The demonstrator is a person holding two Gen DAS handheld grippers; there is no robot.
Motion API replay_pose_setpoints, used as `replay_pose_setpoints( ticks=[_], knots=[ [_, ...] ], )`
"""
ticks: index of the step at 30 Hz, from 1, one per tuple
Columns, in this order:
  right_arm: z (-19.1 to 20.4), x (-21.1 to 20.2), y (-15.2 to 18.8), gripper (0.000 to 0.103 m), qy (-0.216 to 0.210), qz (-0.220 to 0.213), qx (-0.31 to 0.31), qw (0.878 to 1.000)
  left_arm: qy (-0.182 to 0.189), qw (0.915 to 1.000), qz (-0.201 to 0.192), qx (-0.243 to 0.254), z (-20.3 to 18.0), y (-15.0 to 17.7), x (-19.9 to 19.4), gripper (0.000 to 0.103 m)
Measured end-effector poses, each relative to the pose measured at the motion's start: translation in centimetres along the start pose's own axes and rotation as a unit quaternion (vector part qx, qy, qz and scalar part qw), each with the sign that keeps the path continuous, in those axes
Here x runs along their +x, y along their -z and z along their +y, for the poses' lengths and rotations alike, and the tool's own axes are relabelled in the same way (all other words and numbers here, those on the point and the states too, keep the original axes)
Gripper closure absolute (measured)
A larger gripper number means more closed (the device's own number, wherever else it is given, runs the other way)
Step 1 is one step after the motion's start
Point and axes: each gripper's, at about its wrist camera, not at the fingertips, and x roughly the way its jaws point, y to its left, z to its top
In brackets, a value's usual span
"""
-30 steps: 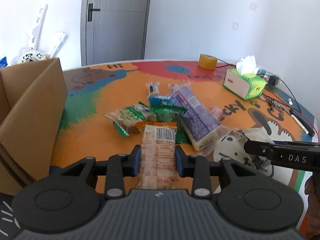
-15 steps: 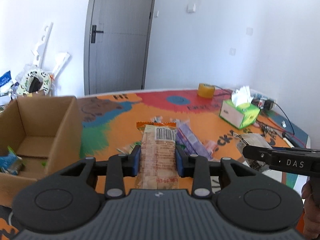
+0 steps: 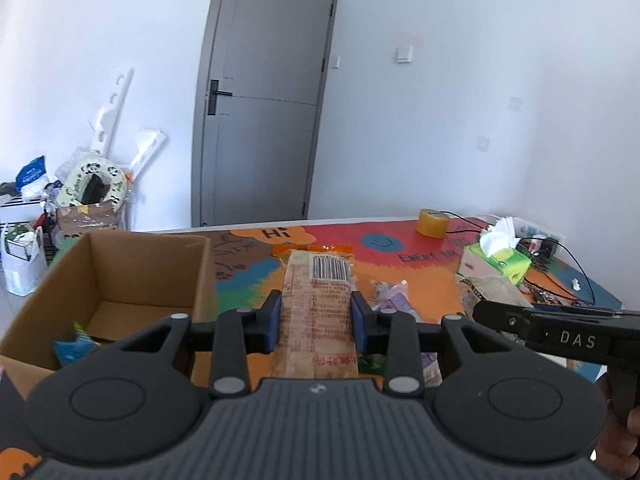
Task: Organize snacks
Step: 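Carry the biscuit pack and white pastry over the cardboard box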
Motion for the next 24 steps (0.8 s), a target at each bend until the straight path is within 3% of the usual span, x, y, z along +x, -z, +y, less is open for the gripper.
replay_pose_setpoints(
  ticks=[24],
  knots=[
    [7.0, 2.9, -1.5, 0.056, -0.069, 0.008, -0.026, 0.997, -0.057, 0.9976, -0.013, -0.035, 7.1, -0.7, -1.3, 0.069]
  ],
)
